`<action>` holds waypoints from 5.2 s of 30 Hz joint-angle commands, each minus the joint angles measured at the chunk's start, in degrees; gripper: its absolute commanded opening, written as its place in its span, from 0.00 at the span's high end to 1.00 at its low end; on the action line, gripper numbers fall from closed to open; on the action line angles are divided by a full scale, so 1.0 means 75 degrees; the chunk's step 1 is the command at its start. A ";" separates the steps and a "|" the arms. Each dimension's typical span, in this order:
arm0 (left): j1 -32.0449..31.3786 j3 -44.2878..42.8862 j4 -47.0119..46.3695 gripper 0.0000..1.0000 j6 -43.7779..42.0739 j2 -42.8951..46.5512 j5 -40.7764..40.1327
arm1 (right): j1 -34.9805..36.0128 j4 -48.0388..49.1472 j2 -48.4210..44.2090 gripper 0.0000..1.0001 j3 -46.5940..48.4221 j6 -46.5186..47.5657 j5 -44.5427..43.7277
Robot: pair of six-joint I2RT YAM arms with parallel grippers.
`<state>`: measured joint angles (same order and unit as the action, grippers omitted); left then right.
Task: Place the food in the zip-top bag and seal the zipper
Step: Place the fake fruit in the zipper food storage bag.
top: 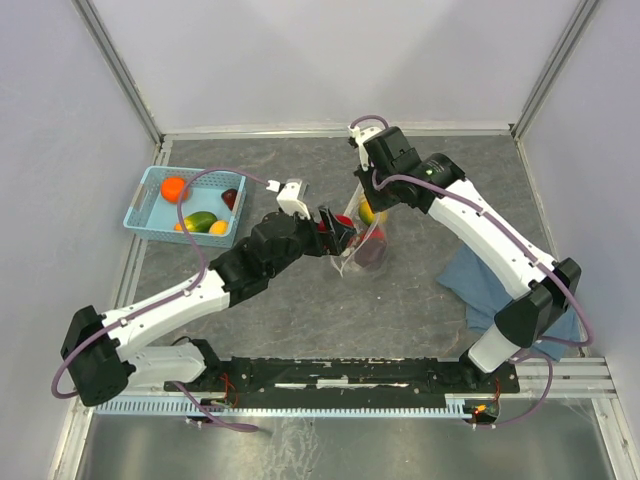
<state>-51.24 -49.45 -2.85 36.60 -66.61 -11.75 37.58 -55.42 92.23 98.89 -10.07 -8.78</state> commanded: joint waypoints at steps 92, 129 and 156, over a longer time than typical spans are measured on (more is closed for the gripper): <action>-0.0967 -0.1026 0.0480 0.53 -0.1574 -0.0684 -0.3540 | -0.0038 0.0540 -0.0144 0.98 -0.0107 -0.0287 0.1042; -0.0839 -0.0924 0.0129 0.57 -0.0737 -0.1022 -0.2173 | -0.0058 0.0698 -0.0342 0.99 -0.0319 -0.0334 0.1297; -0.0405 -0.1361 0.0798 0.22 -0.0341 -0.1344 -0.1182 | -0.0065 0.0740 -0.0316 0.99 -0.0343 -0.0275 0.1303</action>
<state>-54.35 -57.36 4.32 33.45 -78.19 -21.56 37.36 -52.34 92.18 95.74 -11.97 1.34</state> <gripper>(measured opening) 0.869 0.023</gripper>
